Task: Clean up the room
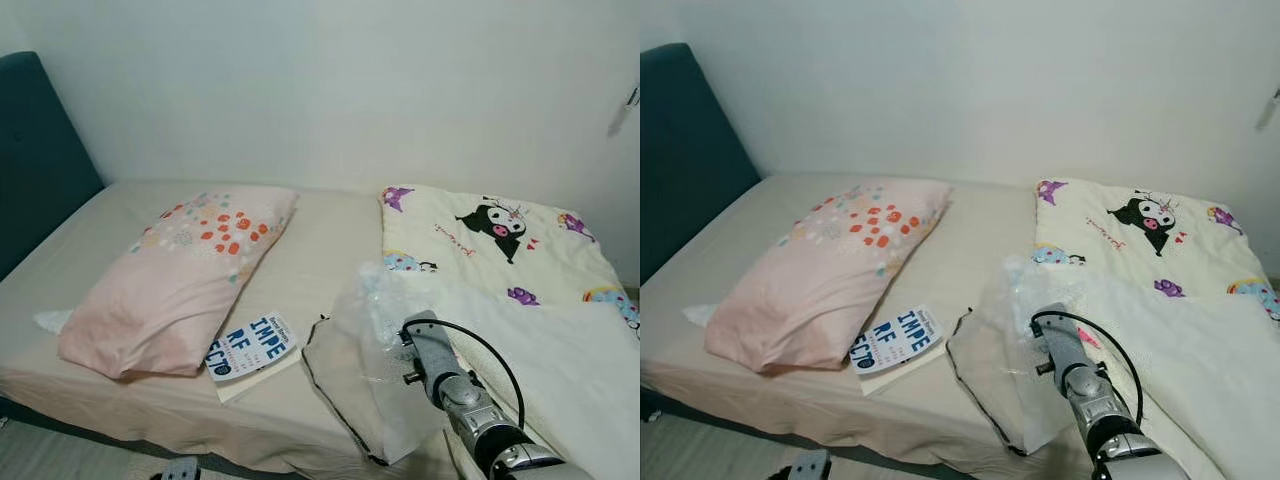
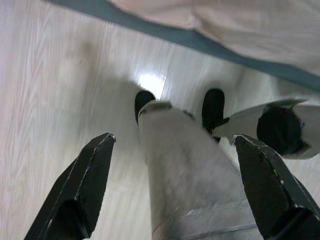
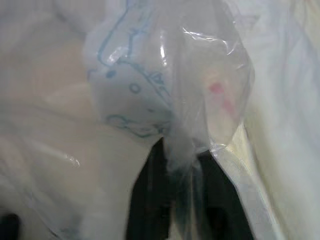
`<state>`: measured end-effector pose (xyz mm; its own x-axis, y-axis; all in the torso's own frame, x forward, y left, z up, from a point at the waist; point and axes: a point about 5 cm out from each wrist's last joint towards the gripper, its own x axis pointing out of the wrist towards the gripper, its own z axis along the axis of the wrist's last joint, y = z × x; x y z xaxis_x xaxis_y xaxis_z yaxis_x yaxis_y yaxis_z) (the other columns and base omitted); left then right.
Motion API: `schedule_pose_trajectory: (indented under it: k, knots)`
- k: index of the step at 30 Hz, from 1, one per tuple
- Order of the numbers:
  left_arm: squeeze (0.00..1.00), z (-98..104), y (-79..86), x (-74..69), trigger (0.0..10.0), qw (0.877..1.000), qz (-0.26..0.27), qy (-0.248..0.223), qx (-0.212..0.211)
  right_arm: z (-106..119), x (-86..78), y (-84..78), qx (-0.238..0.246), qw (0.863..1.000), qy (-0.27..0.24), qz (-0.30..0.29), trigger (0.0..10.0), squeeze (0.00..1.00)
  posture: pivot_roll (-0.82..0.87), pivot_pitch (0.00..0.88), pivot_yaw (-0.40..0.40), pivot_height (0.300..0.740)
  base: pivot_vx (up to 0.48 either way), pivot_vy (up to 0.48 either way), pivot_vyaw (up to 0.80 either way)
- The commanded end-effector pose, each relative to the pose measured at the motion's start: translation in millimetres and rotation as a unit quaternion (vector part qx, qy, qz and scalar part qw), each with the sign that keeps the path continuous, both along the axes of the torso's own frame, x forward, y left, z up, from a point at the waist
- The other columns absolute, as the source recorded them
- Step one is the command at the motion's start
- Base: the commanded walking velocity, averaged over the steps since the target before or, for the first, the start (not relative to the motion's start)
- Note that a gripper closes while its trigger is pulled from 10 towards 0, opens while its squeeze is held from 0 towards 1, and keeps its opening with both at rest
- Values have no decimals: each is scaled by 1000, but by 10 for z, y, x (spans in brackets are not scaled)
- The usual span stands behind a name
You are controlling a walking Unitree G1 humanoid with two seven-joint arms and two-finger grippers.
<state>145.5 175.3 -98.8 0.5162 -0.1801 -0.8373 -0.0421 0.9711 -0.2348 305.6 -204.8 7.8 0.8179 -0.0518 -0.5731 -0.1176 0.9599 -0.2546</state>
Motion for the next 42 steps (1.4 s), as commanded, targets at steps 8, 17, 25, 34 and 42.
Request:
schedule_pose_trajectory:
  k: [8,17,25,34,42]
  knots:
    - [0,6,-32,37,10000,1000,1,3,0,185,134,7,96,991,-82,-49,0,0,-112,0,38,736,0,0,0]
    - [0,22,-22,82,10000,1000,7,0,2,1176,582,5,221,921,-321,-19,0,0,-126,0,42,736,0,0,0]
    - [0,31,-44,118,10000,1000,22,-2,0,2013,514,854,295,817,-412,277,392,0,-120,0,21,736,0,0,0]
    - [0,44,-68,156,10000,999,35,-9,-4,1668,295,1386,262,811,-346,392,4784,0,-95,0,5,736,0,0,800]
    - [0,15,-59,83,10000,999,36,0,-1,1479,51,1633,265,793,-282,471,10000,0,-86,0,8,736,0,0,800]
